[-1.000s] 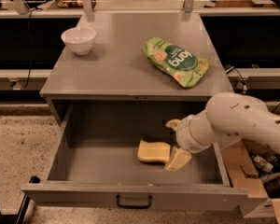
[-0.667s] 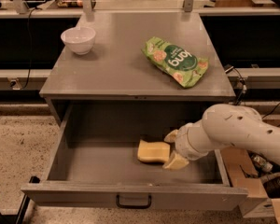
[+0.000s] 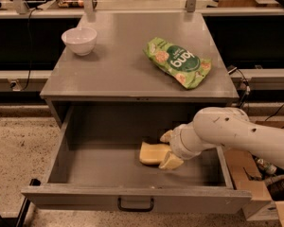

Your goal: Pick sponge from top drawer and place on counter

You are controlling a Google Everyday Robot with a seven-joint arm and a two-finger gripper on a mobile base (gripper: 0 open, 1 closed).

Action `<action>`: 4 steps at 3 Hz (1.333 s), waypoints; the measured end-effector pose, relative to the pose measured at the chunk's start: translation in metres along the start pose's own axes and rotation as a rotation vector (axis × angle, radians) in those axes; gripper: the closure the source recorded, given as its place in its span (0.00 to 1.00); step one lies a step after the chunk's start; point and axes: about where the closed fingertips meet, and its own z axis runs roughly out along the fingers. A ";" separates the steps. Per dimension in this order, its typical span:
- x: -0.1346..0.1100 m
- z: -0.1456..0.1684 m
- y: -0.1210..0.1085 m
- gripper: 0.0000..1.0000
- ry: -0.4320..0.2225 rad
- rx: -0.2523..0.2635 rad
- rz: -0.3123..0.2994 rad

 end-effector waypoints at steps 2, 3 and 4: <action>0.002 0.022 -0.007 0.35 0.006 -0.067 0.086; 0.009 0.030 -0.006 0.37 0.023 -0.109 0.133; 0.009 0.031 -0.006 0.55 0.019 -0.134 0.156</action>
Offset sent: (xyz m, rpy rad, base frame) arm 0.0181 0.0055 -0.0311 0.0287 0.1749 -0.0896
